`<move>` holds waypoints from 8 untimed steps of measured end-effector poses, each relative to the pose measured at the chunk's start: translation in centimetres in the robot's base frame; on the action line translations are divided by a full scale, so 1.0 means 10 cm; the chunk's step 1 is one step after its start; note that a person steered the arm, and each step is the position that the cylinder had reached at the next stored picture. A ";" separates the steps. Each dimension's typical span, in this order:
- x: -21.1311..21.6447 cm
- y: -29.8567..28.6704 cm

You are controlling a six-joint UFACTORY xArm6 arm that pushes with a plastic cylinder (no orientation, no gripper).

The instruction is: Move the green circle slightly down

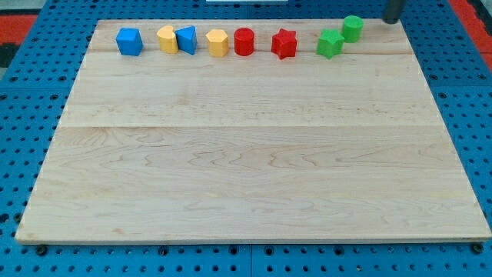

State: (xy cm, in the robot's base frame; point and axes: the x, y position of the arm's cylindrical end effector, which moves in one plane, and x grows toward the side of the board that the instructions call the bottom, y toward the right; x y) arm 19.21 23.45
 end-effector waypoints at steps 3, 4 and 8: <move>0.27 -0.03; 0.36 -0.16; 0.36 -0.53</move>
